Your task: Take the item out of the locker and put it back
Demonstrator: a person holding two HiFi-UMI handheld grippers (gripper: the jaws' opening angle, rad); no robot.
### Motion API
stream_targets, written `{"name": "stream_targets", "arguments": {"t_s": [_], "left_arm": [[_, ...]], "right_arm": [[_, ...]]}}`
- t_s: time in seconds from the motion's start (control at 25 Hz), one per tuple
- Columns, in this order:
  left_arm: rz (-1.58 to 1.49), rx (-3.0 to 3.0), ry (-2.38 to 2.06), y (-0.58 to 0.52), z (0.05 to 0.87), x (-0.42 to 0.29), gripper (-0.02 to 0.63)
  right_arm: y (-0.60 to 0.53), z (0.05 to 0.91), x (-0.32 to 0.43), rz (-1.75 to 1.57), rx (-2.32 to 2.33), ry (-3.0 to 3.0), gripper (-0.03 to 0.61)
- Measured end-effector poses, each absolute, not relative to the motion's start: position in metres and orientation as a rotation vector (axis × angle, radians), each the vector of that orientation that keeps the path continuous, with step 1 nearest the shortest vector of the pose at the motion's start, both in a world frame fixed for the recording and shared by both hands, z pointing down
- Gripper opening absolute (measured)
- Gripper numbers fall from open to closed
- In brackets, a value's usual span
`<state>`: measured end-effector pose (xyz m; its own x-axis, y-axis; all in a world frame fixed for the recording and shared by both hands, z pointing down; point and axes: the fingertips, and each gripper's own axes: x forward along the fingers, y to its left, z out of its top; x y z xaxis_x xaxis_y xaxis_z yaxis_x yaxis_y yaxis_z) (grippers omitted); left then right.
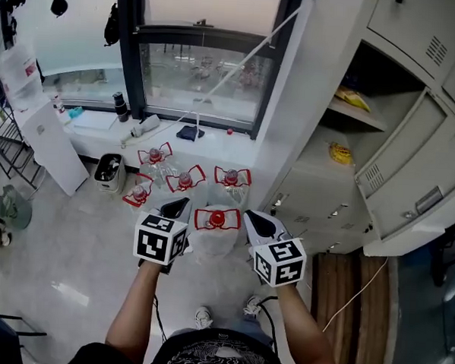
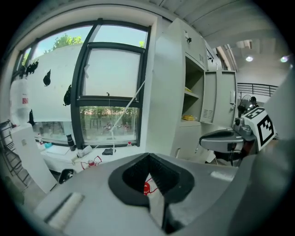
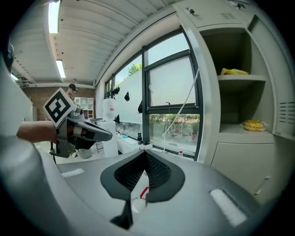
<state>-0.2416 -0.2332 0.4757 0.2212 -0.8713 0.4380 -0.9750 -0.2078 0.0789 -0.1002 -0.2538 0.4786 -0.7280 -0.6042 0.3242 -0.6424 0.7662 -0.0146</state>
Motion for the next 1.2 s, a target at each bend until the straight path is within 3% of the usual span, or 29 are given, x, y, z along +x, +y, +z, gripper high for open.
{"name": "stream_targets", "arguments": {"t_s": [0.52, 1.2], "left_arm": [[0.392, 2.279, -1.905, -0.252, 0.401, -0.25, 0.003], [0.364, 2.243, -2.001, -0.237, 0.381, -0.275, 0.003]], "right_arm": [[-0.286, 0.378, -0.119, 0.053, 1.066, -2.836, 0.026], [-0.285, 0.367, -0.14, 0.034, 1.025, -2.878, 0.026]]}}
